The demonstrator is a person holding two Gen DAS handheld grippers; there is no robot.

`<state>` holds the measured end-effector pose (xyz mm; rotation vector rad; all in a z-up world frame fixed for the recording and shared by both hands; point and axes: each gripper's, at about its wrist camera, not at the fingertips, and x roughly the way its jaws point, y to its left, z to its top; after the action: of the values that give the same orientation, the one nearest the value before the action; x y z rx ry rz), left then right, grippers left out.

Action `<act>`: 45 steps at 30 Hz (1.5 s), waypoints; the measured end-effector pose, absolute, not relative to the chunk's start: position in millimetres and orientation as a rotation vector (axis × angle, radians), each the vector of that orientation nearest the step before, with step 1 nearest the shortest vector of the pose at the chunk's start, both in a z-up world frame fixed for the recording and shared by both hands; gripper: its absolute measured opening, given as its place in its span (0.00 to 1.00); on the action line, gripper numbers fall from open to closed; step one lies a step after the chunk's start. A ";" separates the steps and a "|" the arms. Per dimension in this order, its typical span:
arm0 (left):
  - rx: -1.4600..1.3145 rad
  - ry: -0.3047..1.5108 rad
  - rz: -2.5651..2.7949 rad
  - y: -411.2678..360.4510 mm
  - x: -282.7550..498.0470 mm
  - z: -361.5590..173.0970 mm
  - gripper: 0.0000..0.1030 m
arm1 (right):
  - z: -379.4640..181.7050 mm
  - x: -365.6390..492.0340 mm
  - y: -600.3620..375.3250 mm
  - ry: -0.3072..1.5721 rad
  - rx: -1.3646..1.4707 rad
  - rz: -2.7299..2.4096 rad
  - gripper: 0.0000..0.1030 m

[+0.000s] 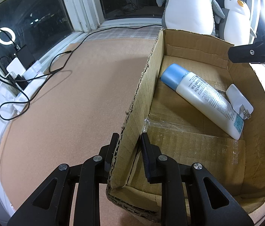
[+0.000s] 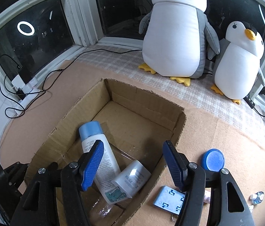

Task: Organize rigid objects
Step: 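Carry the charger plug into the box and open the right gripper, then move the right gripper to the small blue perfume bottle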

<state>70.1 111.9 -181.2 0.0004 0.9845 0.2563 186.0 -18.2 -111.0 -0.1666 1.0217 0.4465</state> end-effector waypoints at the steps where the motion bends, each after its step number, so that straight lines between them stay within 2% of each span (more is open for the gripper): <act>1: 0.001 0.984 0.256 111.9 70.1 -181.2 0.21 | -110.0 185.9 -20.8 1.021 -0.163 0.443 0.60; 15: 0.001 0.985 0.257 112.3 70.2 -181.2 0.21 | -96.0 178.4 -74.8 1.018 -0.083 0.377 0.60; 26: 0.008 0.987 0.257 112.6 70.2 -180.3 0.21 | -86.7 161.4 -160.6 1.030 -0.011 0.239 0.60; 45: 0.021 0.990 0.259 112.5 71.6 -180.8 0.21 | -132.2 176.5 -315.9 1.188 0.173 0.005 0.60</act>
<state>71.6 112.5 -180.8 0.0208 0.9897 0.2586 176.5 -315.9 -132.2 0.1734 1.1880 0.0050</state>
